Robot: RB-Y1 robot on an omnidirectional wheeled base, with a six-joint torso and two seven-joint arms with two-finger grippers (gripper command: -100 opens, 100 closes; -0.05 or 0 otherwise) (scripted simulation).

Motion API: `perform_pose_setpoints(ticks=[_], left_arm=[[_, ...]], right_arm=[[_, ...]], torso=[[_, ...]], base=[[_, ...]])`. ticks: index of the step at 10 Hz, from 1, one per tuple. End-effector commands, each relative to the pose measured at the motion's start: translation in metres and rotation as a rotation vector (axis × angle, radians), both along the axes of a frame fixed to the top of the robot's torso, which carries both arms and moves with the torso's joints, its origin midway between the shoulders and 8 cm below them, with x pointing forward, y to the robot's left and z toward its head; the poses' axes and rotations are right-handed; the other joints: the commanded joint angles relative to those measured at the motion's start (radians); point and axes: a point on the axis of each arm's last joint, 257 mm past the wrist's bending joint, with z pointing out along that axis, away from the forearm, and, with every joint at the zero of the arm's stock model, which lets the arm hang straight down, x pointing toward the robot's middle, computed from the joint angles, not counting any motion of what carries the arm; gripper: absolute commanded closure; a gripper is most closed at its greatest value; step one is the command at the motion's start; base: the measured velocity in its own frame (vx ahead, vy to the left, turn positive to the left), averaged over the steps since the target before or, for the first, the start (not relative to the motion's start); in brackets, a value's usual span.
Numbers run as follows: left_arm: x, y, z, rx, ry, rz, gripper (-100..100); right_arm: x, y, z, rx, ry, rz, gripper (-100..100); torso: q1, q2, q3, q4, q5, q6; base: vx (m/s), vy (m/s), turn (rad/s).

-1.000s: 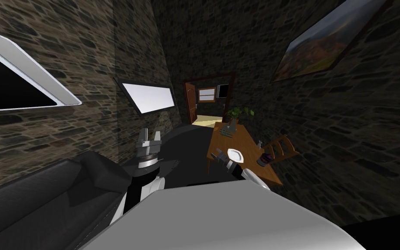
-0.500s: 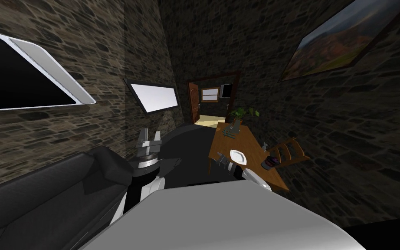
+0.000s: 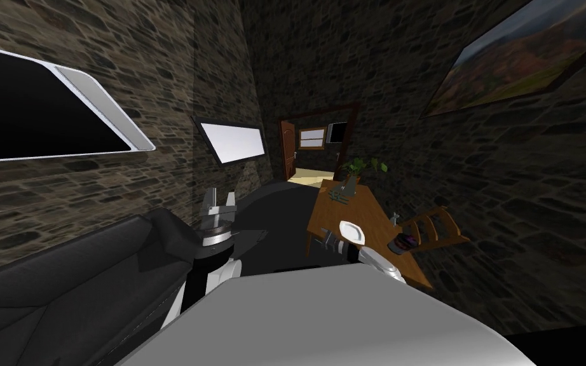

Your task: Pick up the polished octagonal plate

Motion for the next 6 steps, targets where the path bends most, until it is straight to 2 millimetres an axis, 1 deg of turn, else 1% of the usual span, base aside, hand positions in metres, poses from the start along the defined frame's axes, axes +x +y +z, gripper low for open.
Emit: perform_pose_setpoints(ticks=[1,2,3,4,6], left_arm=[[0.0,0.0,0.0,0.0,0.0,0.0,0],[0.0,0.0,0.0,0.0,0.0,0.0,0],[0.0,0.0,0.0,0.0,0.0,0.0,0],[0.0,0.0,0.0,0.0,0.0,0.0,0],[0.0,0.0,0.0,0.0,0.0,0.0,0]], right_arm=[[-0.004,-0.005,-0.014,-0.039,0.017,0.015,-100],[-0.009,-0.017,-0.028,-0.107,0.032,0.051,-100],[-0.017,-0.033,-0.046,-0.175,0.06,0.079,-100],[-0.018,-0.036,-0.048,-0.18,0.065,0.078,-100],[-0.03,-0.07,-0.073,-0.31,0.108,0.136,-100]], torso=[[0.0,0.0,0.0,0.0,0.0,0.0],[0.0,0.0,0.0,0.0,0.0,0.0],[0.0,0.0,0.0,0.0,0.0,0.0],[-0.001,0.0,0.0,0.0,0.0,0.0],[-0.001,0.0,0.0,0.0,0.0,0.0]], base=[[-0.006,-0.022,0.064],[-0.003,-0.03,0.111],[-0.001,-0.046,0.153],[-0.004,-0.04,0.059],[-0.006,-0.049,0.11]])
